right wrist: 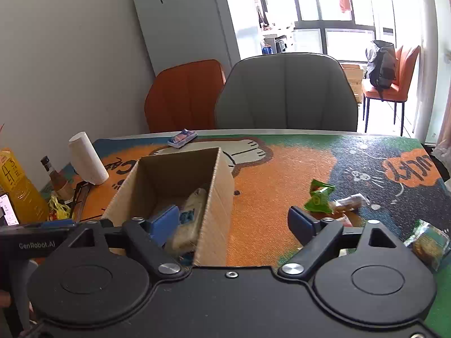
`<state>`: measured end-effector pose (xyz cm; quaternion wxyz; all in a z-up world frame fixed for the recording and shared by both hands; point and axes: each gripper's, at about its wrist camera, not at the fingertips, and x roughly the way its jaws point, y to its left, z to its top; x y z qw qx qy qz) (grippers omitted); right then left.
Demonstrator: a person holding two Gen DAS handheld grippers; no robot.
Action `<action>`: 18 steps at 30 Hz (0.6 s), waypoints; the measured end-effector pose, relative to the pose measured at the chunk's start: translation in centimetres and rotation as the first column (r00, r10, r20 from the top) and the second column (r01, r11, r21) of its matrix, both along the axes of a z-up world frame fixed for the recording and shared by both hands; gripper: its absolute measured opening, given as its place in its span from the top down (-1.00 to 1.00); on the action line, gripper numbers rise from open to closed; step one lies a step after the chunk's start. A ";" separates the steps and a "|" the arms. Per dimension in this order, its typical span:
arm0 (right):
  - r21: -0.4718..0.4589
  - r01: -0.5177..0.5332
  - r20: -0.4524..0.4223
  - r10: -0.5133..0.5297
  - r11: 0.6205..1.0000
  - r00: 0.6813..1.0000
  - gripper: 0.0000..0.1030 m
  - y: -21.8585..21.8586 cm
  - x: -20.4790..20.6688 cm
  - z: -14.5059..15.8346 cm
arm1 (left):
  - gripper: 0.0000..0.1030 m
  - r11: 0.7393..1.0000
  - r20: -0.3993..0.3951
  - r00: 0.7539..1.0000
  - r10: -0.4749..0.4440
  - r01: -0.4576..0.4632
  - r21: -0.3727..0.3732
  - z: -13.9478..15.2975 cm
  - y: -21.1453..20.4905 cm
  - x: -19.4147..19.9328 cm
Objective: Organize snacks
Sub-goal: 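Move both grippers back from the box toward the remaining snacks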
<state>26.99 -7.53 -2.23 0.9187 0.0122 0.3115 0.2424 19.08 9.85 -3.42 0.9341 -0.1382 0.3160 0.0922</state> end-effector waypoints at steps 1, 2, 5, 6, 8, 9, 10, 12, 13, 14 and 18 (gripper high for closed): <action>-0.002 -0.003 0.002 0.003 1.000 1.000 -0.76 -0.4 -0.2 0.0 | -1.00 1.000 0.001 1.000 -0.005 0.005 0.000 0.1 -0.3 0.0; -0.005 -0.004 0.005 0.004 1.000 1.000 -0.77 -0.7 -0.4 -0.1 | -1.00 1.000 0.001 1.000 -0.009 0.009 -0.001 0.1 -0.5 0.0; -0.007 0.006 0.006 -0.006 1.000 1.000 -0.78 -1.6 -0.8 -0.1 | -1.00 1.000 0.001 1.000 -0.019 0.019 0.004 0.3 -1.2 -0.1; -0.007 0.009 0.007 -0.009 1.000 1.000 -0.78 -1.9 -0.9 -0.1 | -1.00 1.000 0.000 1.000 -0.023 0.023 0.005 0.4 -1.4 -0.2; -0.009 0.017 0.010 -0.017 1.000 1.000 -0.78 -2.5 -1.1 -0.2 | -1.00 1.000 -0.001 1.000 -0.028 0.028 0.012 0.5 -1.9 -0.2; -0.009 0.023 0.009 -0.023 1.000 1.000 -0.78 -3.0 -1.2 -0.3 | -1.00 0.999 -0.003 0.999 -0.032 0.032 0.018 0.5 -2.3 -0.2; -0.007 0.034 0.008 -0.034 0.999 0.999 -0.78 -3.3 -1.3 -0.3 | -1.00 0.999 -0.004 0.999 -0.037 0.037 0.023 0.5 -2.6 -0.3; 0.003 0.052 0.006 -0.052 0.999 0.999 -0.79 -4.2 -1.4 -0.4 | -1.00 0.998 -0.007 0.999 -0.047 0.047 0.038 0.6 -3.2 -0.3; 0.006 0.060 0.004 -0.060 0.998 0.998 -0.80 -4.6 -1.5 -0.5 | -1.00 0.998 -0.010 0.999 -0.051 0.052 0.045 0.6 -3.6 -0.3; 0.008 0.070 0.003 -0.070 0.998 0.998 -0.81 -5.0 -1.6 -0.5 | -1.00 0.997 -0.011 0.998 -0.055 0.056 0.051 0.6 -3.9 -0.2; 0.013 0.102 -0.005 -0.102 0.995 0.995 -0.87 -6.8 -1.8 -0.7 | -1.00 0.996 -0.014 0.997 -0.076 0.076 0.050 0.6 -5.2 0.0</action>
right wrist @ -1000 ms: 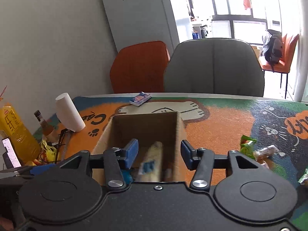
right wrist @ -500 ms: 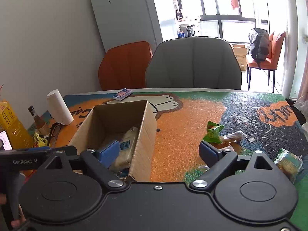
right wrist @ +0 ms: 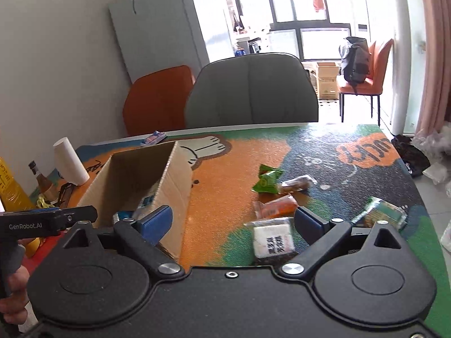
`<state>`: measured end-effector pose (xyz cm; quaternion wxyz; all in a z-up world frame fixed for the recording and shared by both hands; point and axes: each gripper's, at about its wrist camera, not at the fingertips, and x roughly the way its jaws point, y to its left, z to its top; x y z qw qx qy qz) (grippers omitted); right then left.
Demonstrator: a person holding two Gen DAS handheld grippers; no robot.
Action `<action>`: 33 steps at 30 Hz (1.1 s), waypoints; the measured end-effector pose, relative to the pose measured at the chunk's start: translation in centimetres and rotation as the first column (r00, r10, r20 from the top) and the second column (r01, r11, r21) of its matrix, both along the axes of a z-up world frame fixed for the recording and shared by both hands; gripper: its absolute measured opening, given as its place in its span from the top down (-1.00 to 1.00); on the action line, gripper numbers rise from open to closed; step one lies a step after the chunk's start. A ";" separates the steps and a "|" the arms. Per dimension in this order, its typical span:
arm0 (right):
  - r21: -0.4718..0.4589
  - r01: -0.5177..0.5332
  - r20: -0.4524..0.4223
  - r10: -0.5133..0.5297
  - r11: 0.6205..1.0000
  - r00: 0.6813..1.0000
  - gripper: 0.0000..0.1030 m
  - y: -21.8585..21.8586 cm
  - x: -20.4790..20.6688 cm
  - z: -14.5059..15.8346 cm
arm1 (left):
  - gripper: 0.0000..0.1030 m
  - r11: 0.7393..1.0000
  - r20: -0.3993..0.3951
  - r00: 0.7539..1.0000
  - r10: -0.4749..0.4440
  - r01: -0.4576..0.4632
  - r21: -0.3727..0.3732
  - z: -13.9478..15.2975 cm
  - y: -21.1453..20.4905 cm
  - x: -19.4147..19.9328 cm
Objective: Organize snacks
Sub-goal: 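Move both grippers back from the box toward the remaining snacks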
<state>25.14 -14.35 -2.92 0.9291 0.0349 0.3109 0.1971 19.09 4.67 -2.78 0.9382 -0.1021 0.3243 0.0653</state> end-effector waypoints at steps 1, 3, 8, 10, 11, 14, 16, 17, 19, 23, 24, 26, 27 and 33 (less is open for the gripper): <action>0.002 0.009 -0.001 -0.009 1.000 1.000 -0.88 -0.5 -0.1 -0.1 | -1.00 1.000 0.000 1.000 -0.008 0.008 -0.003 0.0 -0.3 0.1; 0.005 0.029 -0.004 -0.029 1.000 1.000 -0.91 -1.6 -0.2 -0.2 | -1.00 1.000 0.006 1.000 -0.018 0.018 -0.002 0.1 -1.1 0.2; 0.010 0.076 -0.012 -0.076 0.997 0.997 -0.99 -4.2 -0.4 -0.8 | -1.00 0.998 0.026 0.998 -0.061 0.061 -0.010 0.3 -3.2 0.5; 0.012 0.092 -0.016 -0.092 0.996 0.996 -0.99 -5.0 -0.4 -1.0 | -1.00 0.997 0.031 0.996 -0.080 0.080 -0.012 0.3 -4.2 0.7; 0.013 0.100 -0.018 -0.100 0.995 0.995 -0.99 -5.4 -0.3 -1.2 | -1.00 0.996 0.034 0.995 -0.090 0.090 -0.011 0.3 -4.7 0.8; 0.020 0.117 -0.022 -0.117 0.993 0.993 -0.99 -6.6 -0.4 -1.7 | -0.99 0.994 0.050 0.992 -0.112 0.113 -0.010 0.2 -6.2 1.0; 0.020 0.130 -0.028 -0.130 0.991 0.991 -0.99 -7.3 -0.4 -2.1 | -0.99 0.991 0.056 0.990 -0.130 0.131 -0.016 0.0 -7.1 1.2; 0.019 0.136 -0.028 -0.135 0.991 0.990 -0.99 -7.9 -0.4 -2.3 | -0.99 0.990 0.057 0.989 -0.139 0.140 -0.019 0.0 -7.7 1.3; 0.019 0.150 -0.031 -0.149 0.989 0.988 -0.99 -8.6 -0.4 -2.6 | -0.97 0.987 0.063 0.985 -0.159 0.161 -0.022 -0.1 -8.8 1.5; 0.034 0.179 -0.042 -0.178 0.983 0.983 -0.99 -10.3 0.0 -3.1 | -0.96 0.981 0.067 0.979 -0.191 0.192 -0.016 -0.5 -10.8 1.9; 0.034 0.185 -0.042 -0.184 0.982 0.982 -0.99 -10.6 0.1 -3.3 | -0.96 0.979 0.067 0.978 -0.199 0.201 -0.017 -0.6 -11.3 2.1; 0.037 0.195 -0.044 -0.194 0.980 0.980 -0.99 -11.1 0.3 -3.6 | -0.96 0.976 0.062 0.975 -0.214 0.216 -0.017 -1.0 -12.1 2.4; 0.040 0.200 -0.045 -0.198 0.979 0.979 -0.99 -11.4 0.4 -3.8 | -0.96 0.975 0.059 0.973 -0.222 0.224 -0.016 -1.2 -12.5 2.6; 0.054 0.225 -0.060 -0.222 0.973 0.973 -0.99 -12.9 1.3 -5.1 | -0.95 0.970 0.034 0.969 -0.243 0.244 -0.008 -2.5 -14.7 3.8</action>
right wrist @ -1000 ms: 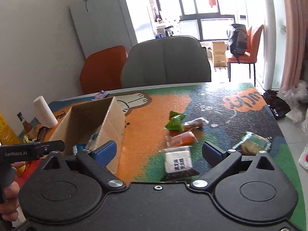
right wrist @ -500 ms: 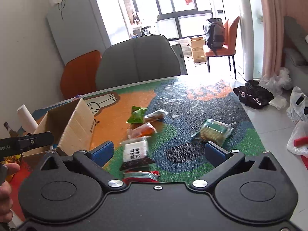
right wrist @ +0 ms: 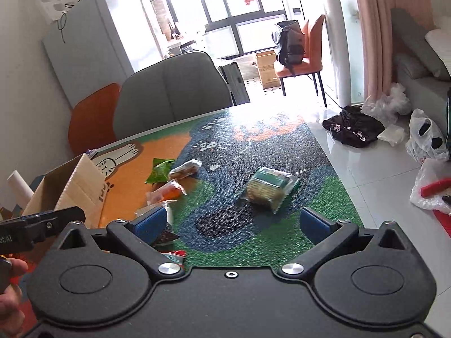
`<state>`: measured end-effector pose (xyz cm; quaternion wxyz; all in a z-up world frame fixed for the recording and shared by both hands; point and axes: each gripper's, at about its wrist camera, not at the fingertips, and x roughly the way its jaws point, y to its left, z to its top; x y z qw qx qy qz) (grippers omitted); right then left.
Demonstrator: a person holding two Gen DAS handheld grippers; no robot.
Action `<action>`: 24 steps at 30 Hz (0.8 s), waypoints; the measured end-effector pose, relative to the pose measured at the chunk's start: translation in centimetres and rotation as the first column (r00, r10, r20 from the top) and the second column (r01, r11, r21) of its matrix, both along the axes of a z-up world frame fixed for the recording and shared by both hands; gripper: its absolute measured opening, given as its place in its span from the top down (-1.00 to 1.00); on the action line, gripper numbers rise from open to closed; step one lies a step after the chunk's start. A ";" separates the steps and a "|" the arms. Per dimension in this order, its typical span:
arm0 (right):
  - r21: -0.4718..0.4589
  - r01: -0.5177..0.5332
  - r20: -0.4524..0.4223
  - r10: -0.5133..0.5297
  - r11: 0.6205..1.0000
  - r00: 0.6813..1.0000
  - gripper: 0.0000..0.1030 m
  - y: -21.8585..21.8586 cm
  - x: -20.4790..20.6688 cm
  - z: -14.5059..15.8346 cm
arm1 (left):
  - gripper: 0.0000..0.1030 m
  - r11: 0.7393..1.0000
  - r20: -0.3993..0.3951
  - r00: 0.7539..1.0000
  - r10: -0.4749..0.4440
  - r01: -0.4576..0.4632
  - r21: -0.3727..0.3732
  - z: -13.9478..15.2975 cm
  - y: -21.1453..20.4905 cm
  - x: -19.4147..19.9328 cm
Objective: Organize snacks
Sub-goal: 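Move both grippers back from the box toward the remaining snacks, then grasp the white black-lettered packet with the left gripper while the right grasps the green-wrapped cake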
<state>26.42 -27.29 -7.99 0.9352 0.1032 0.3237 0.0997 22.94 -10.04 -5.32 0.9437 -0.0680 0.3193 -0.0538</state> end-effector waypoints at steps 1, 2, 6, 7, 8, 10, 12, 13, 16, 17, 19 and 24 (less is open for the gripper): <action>0.000 0.004 -0.002 -0.004 1.000 1.000 -0.99 -0.2 0.1 -0.2 | -0.95 1.000 -0.005 1.000 -0.001 0.001 -0.001 -0.2 -0.2 0.2; 0.001 0.007 -0.003 -0.007 1.000 1.000 -0.99 -0.3 0.3 -0.4 | -0.94 1.000 -0.010 1.000 -0.002 0.002 0.000 -0.5 -0.5 0.5; 0.012 0.012 -0.011 -0.012 1.000 1.000 -0.98 -0.8 0.7 -1.1 | -0.93 1.000 -0.020 1.000 0.003 -0.003 0.008 -1.2 -1.3 1.4; 0.013 0.014 -0.013 -0.014 1.000 1.000 -0.98 -0.9 0.8 -1.2 | -0.92 1.000 -0.021 1.000 0.006 -0.006 0.010 -1.4 -1.6 1.8; 0.014 0.017 -0.016 -0.017 1.000 1.000 -0.97 -1.0 1.0 -1.4 | -0.91 1.000 -0.024 1.000 0.011 -0.011 0.010 -1.6 -1.8 2.1; 0.020 0.023 -0.023 -0.022 1.000 0.999 -0.97 -1.3 1.3 -1.8 | -0.89 1.000 -0.030 0.999 0.014 -0.014 0.008 -2.0 -2.1 2.7; 0.021 0.024 -0.030 -0.024 0.999 0.999 -0.95 -1.4 1.6 -2.1 | -0.87 1.000 -0.042 0.999 0.019 -0.019 0.003 -2.5 -2.3 3.3; 0.023 0.025 -0.034 -0.025 0.999 0.999 -0.94 -1.6 1.8 -2.3 | -0.87 1.000 -0.045 0.999 0.020 -0.019 0.002 -2.7 -2.5 3.6; 0.031 0.028 -0.049 -0.026 0.999 0.998 -0.91 -1.9 2.5 -2.9 | -0.87 1.000 -0.065 0.998 0.026 -0.026 0.009 -3.7 -3.0 4.7; 0.033 0.028 -0.052 -0.026 0.999 0.998 -0.91 -2.0 2.7 -3.1 | -0.87 1.000 -0.076 0.997 0.029 -0.028 0.011 -4.1 -3.1 5.2; 0.032 0.032 -0.061 -0.030 0.999 0.998 -0.91 -2.1 3.3 -3.5 | -0.87 0.999 -0.094 0.995 0.041 -0.039 0.022 -5.0 -3.3 6.1; 0.034 0.040 -0.078 -0.037 0.999 0.996 -0.89 -2.1 4.9 -4.3 | -0.85 0.997 -0.145 0.986 0.076 -0.071 0.039 -7.0 -3.2 8.1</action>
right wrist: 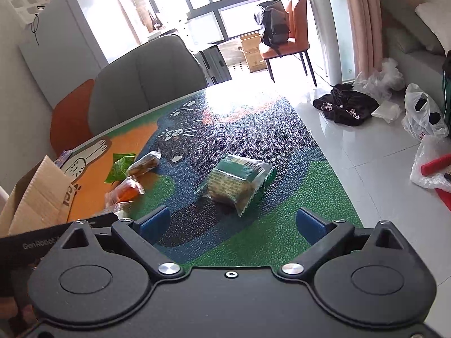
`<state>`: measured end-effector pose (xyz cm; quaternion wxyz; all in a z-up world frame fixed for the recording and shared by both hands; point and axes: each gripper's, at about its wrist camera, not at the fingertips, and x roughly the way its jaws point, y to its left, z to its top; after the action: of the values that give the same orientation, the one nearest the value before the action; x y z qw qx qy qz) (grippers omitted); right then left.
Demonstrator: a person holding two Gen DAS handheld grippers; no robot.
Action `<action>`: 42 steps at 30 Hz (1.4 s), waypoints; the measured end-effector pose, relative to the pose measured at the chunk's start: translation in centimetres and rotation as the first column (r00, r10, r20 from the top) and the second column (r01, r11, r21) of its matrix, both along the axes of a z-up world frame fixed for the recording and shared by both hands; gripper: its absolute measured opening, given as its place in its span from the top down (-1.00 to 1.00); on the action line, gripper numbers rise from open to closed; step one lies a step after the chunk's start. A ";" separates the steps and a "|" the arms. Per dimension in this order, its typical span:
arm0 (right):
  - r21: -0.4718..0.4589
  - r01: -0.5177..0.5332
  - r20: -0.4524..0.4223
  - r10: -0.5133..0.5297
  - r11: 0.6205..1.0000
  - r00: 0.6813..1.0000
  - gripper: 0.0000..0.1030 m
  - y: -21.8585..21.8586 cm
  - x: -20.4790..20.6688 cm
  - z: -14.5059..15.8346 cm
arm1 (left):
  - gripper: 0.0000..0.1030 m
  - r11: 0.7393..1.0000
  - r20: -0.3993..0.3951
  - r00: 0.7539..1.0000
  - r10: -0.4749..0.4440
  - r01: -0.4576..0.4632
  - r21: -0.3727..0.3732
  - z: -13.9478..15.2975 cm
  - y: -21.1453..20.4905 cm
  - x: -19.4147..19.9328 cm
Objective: Organize snacks
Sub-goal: 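Grasp the white black-lettered packet with the left gripper while the right grasps the green-wrapped cake, then carry the white packet and green-wrapped cake over the cardboard box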
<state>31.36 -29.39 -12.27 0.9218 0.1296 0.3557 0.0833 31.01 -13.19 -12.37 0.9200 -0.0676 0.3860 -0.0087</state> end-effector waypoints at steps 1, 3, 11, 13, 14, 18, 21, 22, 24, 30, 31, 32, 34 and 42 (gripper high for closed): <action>-0.003 0.000 -0.001 0.000 1.000 1.000 -0.89 0.1 0.3 -0.1 | -0.81 1.000 -0.011 1.000 0.004 -0.004 0.005 -0.4 0.0 0.3; -0.012 0.002 -0.006 -0.002 1.000 1.000 -0.89 0.2 1.1 -0.4 | -0.72 1.000 -0.038 0.999 0.005 -0.005 0.010 -1.1 0.0 0.9; -0.093 -0.006 -0.011 0.005 0.996 1.000 -0.90 1.9 3.3 -1.2 | 0.07 0.999 -0.050 0.999 0.013 -0.011 0.042 -1.0 0.3 1.5; -0.132 -0.006 -0.011 0.005 0.991 1.000 -0.90 2.5 3.7 -1.3 | 0.08 1.000 -0.053 0.998 0.014 -0.013 0.014 -0.9 0.8 1.6; -0.141 -0.006 -0.012 0.005 0.990 1.000 -0.92 2.7 3.8 -1.3 | 0.09 1.000 -0.052 0.999 0.015 -0.015 0.017 -0.9 0.9 1.5; -0.183 0.003 -0.006 -0.005 0.983 1.000 -0.92 3.6 4.4 -1.3 | 0.10 1.000 -0.049 0.998 0.024 -0.024 -0.004 -0.7 1.7 1.1; -0.220 0.021 0.000 -0.022 0.975 1.000 -0.90 4.0 5.0 -1.3 | 0.10 1.000 -0.034 0.999 0.028 -0.028 -0.001 -0.3 2.0 0.7; -0.244 0.027 0.004 -0.027 0.969 1.000 -0.82 4.2 5.0 -1.4 | 0.10 1.000 -0.030 0.999 0.030 -0.030 -0.002 -0.2 2.1 0.6; -0.301 0.041 0.013 -0.039 0.953 0.999 -0.55 4.5 4.9 -1.3 | 0.10 0.999 -0.028 0.999 0.033 -0.034 -0.006 0.0 2.3 0.5; -0.284 -0.020 -0.018 0.015 0.959 1.000 -0.20 4.1 3.3 -0.6 | 0.10 0.999 -0.017 0.999 0.035 -0.035 -0.018 0.6 2.5 -0.3; -0.276 -0.029 -0.020 0.024 0.961 0.999 -0.14 4.2 2.9 -0.5 | 0.10 0.999 -0.013 0.999 0.032 -0.032 -0.019 0.8 2.5 -0.4; -0.271 -0.035 -0.019 0.031 0.962 0.999 -0.05 4.2 2.4 -0.5 | 0.10 0.999 -0.010 1.000 0.029 -0.029 -0.020 0.9 2.5 -0.6; -0.257 -0.040 -0.018 0.036 0.966 0.999 -0.03 4.3 1.7 -0.3 | 0.10 0.999 -0.004 1.000 0.025 -0.025 -0.025 1.2 2.5 -0.9; -0.208 -0.035 0.009 0.038 0.977 0.999 0.02 4.1 -0.4 1.3 | 0.10 0.999 0.024 1.000 0.011 -0.010 -0.037 2.5 2.6 -2.5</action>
<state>30.97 -25.25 -11.00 0.9309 0.0253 0.3588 0.0633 28.47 -10.57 -9.92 0.9231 -0.0865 0.3744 -0.0118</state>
